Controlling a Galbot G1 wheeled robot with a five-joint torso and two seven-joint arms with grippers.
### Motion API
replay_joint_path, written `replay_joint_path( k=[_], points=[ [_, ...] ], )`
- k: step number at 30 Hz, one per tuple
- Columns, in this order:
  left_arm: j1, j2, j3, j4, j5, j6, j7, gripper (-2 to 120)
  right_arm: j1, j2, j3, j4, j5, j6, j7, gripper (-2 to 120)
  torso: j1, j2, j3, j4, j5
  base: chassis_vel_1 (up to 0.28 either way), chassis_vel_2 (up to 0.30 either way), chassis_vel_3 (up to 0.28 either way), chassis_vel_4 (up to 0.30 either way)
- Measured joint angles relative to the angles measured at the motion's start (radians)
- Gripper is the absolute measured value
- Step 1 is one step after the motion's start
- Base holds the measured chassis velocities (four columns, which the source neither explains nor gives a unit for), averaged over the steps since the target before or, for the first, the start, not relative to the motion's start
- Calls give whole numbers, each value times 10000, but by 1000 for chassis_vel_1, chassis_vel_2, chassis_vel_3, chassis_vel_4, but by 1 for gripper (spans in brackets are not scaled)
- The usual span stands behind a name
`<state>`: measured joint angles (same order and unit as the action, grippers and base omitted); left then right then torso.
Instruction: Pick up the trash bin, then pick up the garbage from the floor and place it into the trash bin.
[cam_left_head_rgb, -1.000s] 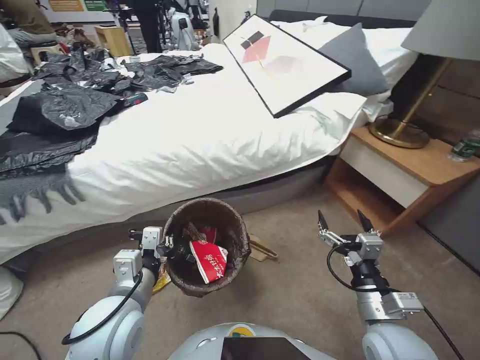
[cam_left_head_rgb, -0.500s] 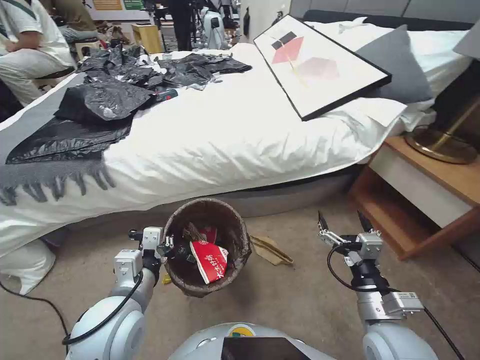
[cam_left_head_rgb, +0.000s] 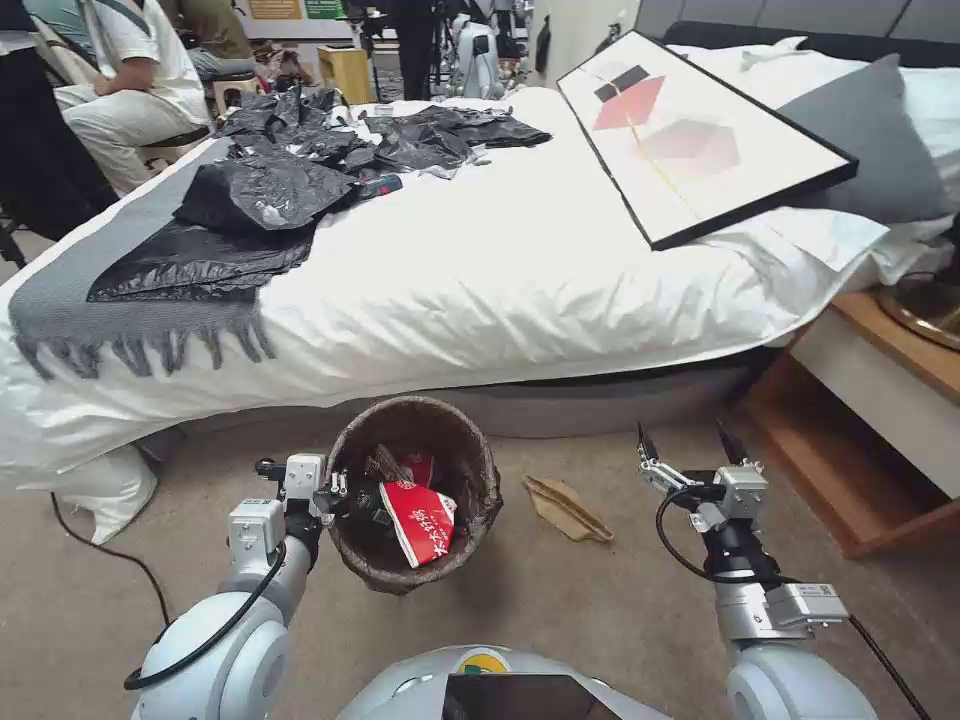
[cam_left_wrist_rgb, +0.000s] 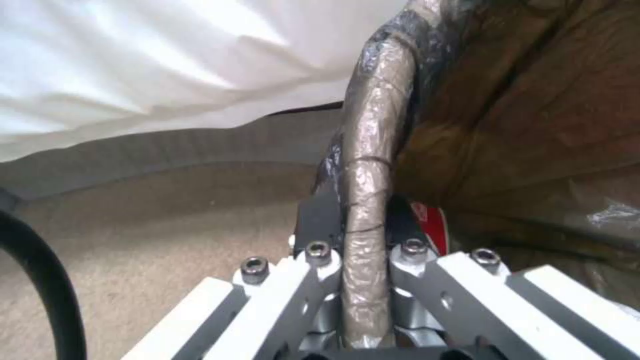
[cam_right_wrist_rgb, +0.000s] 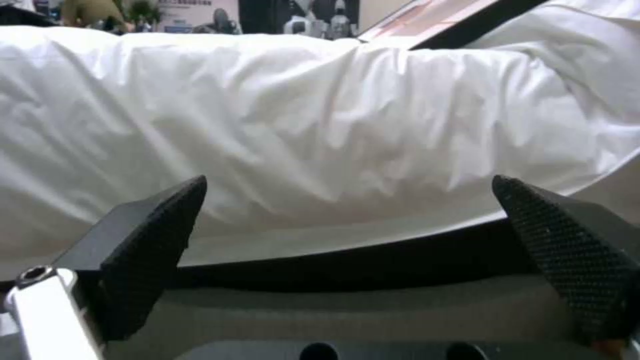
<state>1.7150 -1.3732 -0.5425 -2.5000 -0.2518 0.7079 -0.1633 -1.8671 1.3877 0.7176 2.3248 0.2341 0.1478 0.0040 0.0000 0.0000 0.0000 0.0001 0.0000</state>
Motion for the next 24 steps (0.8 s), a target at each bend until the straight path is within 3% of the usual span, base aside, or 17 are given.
replay_joint_path(
  k=[11,18,24],
  points=[
    [-19,3,-9,0,15,-58,-11,2,-19,-187,241,-17,376,-267,-161,100,0,0,0,-3,0,0,0,0,0],
    [-29,13,-10,0,18,-62,-13,2,1,-661,385,-145,1089,-1056,-422,100,0,0,0,-1,0,0,0,0,0],
    [-15,-5,-11,0,18,-63,-16,2,353,-1494,168,-478,1609,-2154,-538,100,0,0,0,-1,1,0,0,0,0]
  ],
)
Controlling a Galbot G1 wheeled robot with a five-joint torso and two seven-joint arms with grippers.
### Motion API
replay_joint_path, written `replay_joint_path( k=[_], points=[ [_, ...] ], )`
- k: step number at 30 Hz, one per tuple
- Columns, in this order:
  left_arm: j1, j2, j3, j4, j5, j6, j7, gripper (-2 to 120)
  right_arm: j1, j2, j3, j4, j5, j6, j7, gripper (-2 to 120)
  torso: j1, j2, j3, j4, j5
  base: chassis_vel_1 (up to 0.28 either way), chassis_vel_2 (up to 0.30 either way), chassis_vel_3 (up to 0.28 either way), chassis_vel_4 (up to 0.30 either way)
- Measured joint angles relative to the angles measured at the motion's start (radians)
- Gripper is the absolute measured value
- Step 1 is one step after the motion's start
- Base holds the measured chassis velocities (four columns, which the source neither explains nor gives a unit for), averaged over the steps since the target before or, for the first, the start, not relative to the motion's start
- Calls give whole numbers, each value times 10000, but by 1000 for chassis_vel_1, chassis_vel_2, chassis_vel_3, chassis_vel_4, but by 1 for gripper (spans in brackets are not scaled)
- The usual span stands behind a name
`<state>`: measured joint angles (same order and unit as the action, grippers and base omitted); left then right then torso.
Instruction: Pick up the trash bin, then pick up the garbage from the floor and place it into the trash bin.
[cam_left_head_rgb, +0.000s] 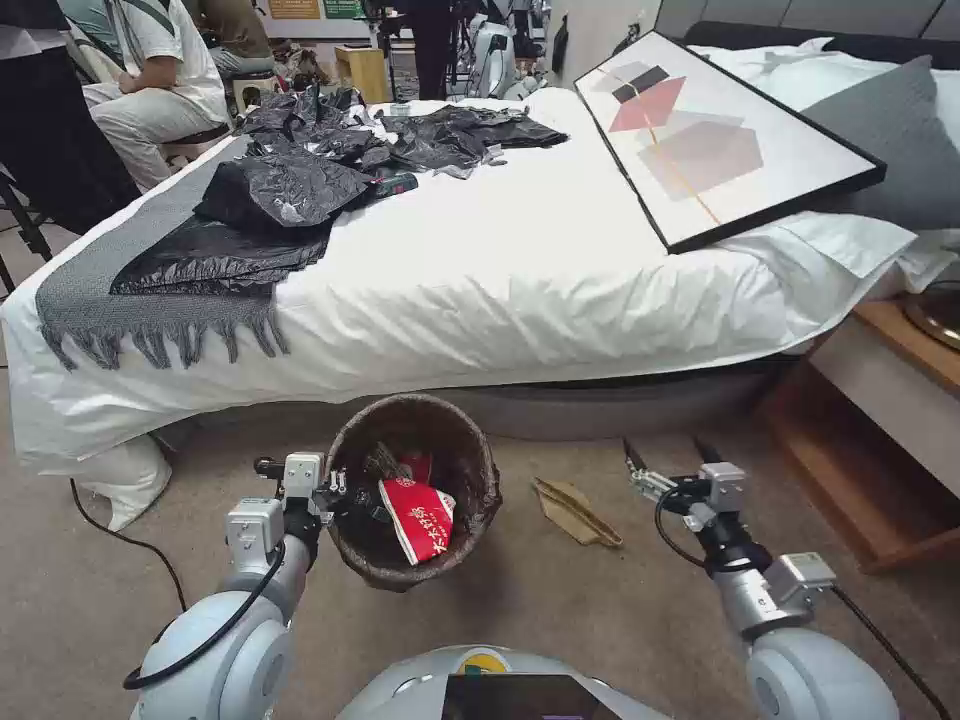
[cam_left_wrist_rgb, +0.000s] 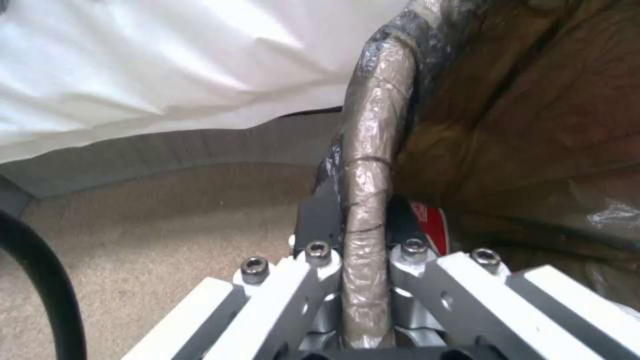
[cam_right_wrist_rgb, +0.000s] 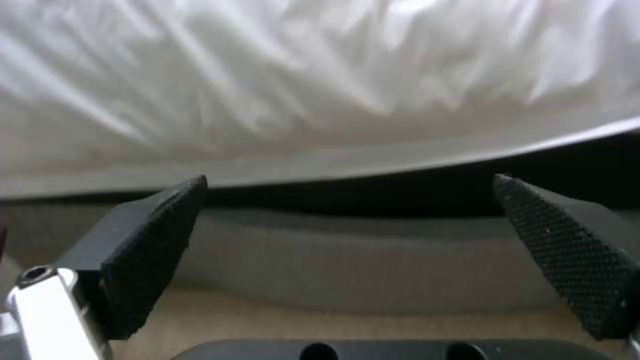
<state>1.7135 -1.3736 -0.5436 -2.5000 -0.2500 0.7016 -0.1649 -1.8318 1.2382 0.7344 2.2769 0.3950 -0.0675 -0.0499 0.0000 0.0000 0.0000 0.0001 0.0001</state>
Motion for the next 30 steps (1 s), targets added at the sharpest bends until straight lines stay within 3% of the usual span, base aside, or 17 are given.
replay_joint_path(
  k=[9,15,30],
  points=[
    [16,17,-58,0,-32,0,-15,2,822,-1523,-1176,-1364,94,-738,-272,100,0,0,0,0,0,0,0,0,0],
    [23,32,-83,0,-59,4,-19,2,1570,-2081,-1871,-2294,174,-1232,-415,100,0,0,1,0,-1,0,0,0,0],
    [59,69,-107,0,-93,9,-27,2,3681,-2704,-3390,-4469,834,-2608,-647,100,0,0,1,0,-1,0,0,0,0]
  ],
)
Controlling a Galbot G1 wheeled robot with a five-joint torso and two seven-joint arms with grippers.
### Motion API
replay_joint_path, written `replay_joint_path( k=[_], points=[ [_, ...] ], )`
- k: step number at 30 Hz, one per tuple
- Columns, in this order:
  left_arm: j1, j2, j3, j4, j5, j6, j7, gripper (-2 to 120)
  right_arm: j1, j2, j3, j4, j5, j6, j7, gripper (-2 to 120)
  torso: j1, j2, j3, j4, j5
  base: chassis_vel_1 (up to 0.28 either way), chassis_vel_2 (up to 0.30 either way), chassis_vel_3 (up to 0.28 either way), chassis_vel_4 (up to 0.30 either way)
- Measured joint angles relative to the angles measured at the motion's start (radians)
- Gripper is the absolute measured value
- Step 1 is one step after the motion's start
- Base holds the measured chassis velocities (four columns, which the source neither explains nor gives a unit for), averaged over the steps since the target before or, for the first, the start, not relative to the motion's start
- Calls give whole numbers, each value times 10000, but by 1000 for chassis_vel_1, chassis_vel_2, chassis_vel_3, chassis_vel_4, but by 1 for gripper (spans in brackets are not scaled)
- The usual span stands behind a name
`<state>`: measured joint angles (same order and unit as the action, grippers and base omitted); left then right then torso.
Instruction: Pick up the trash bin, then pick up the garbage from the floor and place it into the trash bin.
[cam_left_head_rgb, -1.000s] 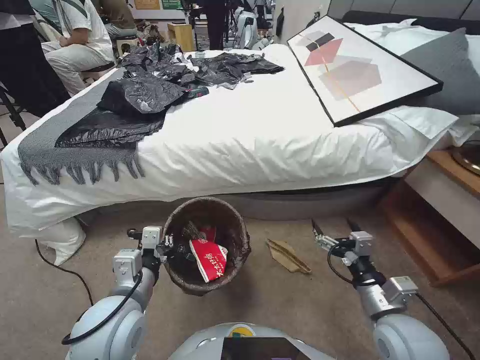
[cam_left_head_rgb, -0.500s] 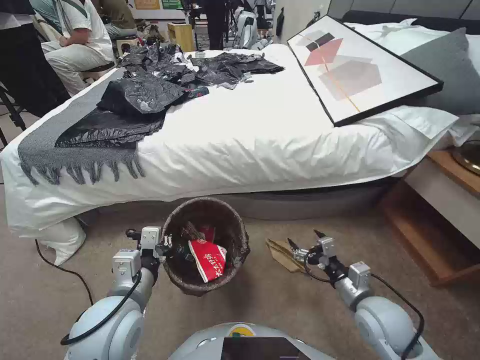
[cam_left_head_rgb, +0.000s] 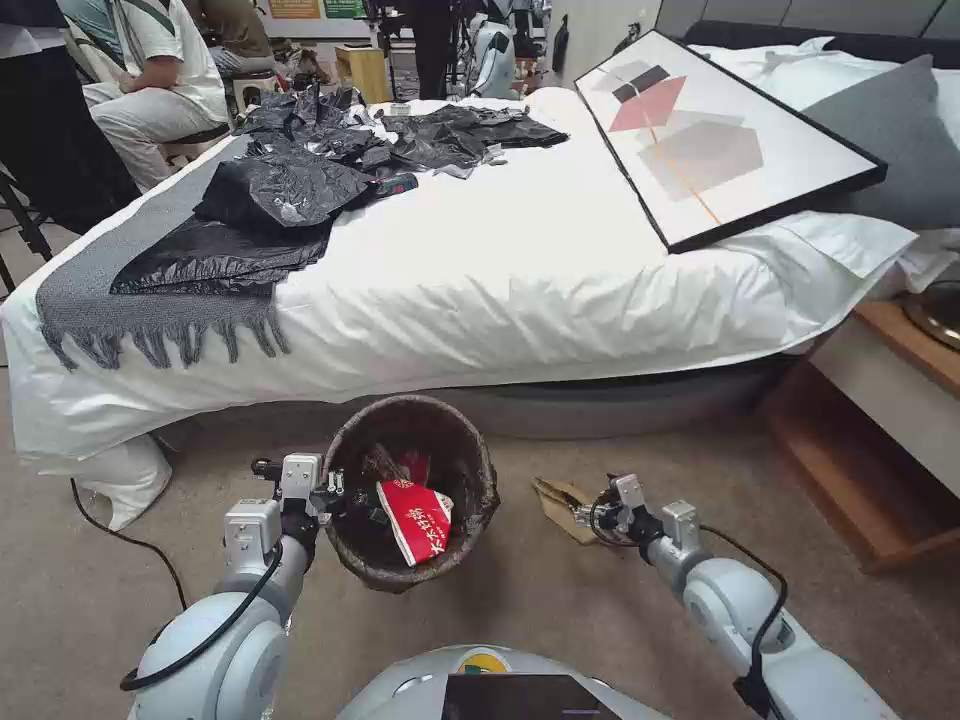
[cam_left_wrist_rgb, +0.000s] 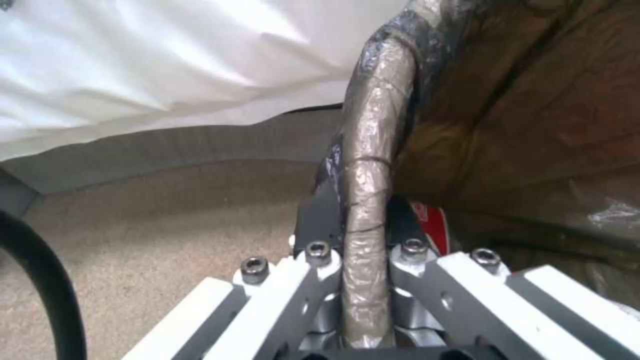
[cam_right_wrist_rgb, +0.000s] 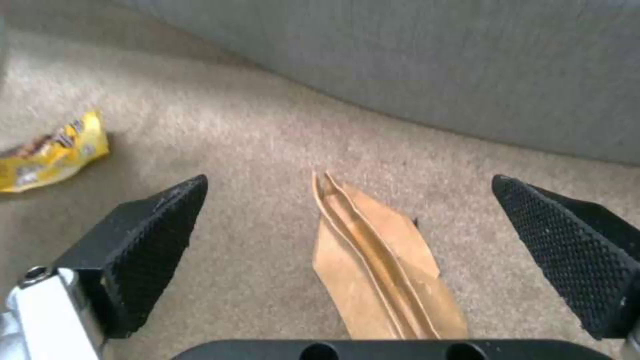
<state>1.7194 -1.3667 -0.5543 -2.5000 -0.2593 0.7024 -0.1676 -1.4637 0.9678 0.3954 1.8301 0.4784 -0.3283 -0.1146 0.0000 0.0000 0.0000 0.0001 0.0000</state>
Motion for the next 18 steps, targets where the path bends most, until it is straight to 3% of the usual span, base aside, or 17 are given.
replay_joint_path(
  k=[18],
  points=[
    [75,0,21,0,-2,11,-1,2,1749,297,-1396,-3162,-145,35,159,100,0,0,0,-1,0,0,0,0,0]
  ],
)
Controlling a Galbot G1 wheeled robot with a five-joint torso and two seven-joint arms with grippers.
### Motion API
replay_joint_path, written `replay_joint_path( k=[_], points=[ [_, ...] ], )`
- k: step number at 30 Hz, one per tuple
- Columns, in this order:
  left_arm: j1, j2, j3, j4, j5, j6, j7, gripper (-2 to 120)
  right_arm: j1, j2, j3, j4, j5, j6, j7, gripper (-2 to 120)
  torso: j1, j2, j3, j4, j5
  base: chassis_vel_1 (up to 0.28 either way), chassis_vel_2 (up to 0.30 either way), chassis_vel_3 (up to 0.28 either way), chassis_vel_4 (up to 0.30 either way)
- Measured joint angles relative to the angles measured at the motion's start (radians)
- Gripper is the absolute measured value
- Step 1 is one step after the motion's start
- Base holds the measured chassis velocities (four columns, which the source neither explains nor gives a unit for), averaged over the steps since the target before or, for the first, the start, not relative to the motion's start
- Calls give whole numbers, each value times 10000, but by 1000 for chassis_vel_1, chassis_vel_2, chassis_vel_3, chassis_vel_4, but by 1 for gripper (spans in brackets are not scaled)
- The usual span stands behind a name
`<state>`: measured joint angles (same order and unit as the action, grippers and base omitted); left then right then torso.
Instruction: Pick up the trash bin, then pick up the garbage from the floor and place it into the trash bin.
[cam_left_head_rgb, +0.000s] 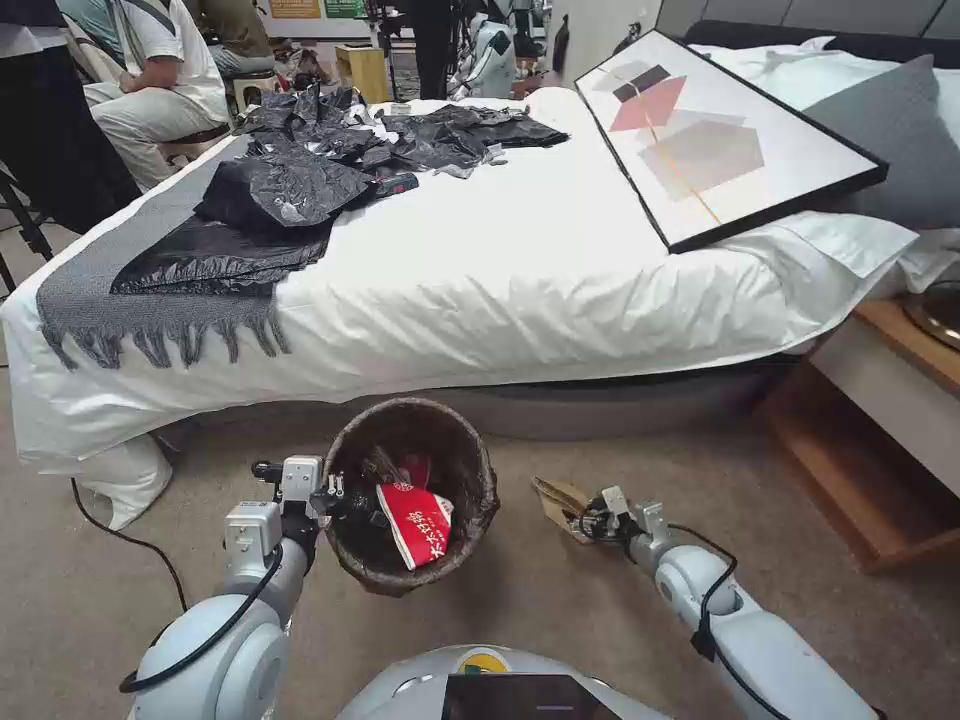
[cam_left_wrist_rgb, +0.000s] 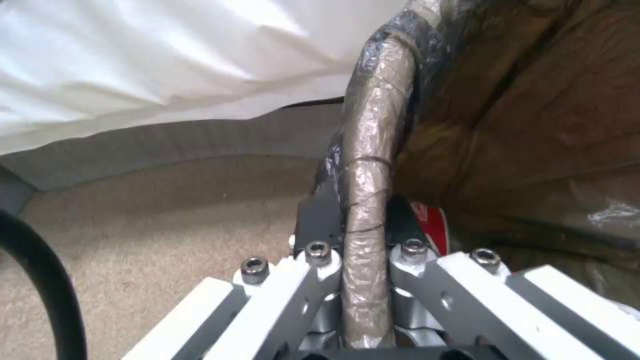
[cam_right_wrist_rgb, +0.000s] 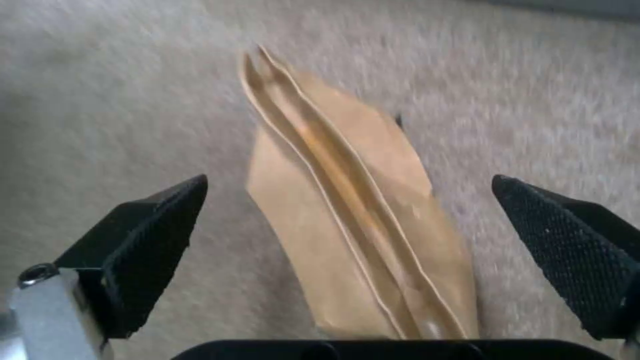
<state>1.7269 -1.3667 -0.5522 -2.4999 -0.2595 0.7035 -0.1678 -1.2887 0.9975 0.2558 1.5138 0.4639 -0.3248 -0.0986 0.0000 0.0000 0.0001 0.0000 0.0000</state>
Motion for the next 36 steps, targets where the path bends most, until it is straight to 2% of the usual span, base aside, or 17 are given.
replay_joint_path(
  k=[17,25,28,34,36],
  points=[
    [2,-48,33,0,46,0,1,2,1088,566,-570,-1569,-661,359,24,100,0,0,0,1,0,0,0,0,0],
    [-19,-52,23,0,49,-3,1,2,1272,630,-639,-1786,-703,365,6,100,0,0,-1,0,-1,0,0,0,0],
    [-49,-42,21,0,44,-5,2,2,1334,730,-658,-1945,-759,369,-22,96,0,0,-1,1,-1,0,0,0,0],
    [-79,-22,14,0,33,-9,3,2,1469,956,-705,-2406,-952,476,-102,79,0,0,-1,0,0,0,0,0,0],
    [-85,-17,14,0,29,-11,4,2,1505,1029,-708,-2537,-1000,503,-124,78,0,0,-1,0,0,0,0,0,0]
  ],
)
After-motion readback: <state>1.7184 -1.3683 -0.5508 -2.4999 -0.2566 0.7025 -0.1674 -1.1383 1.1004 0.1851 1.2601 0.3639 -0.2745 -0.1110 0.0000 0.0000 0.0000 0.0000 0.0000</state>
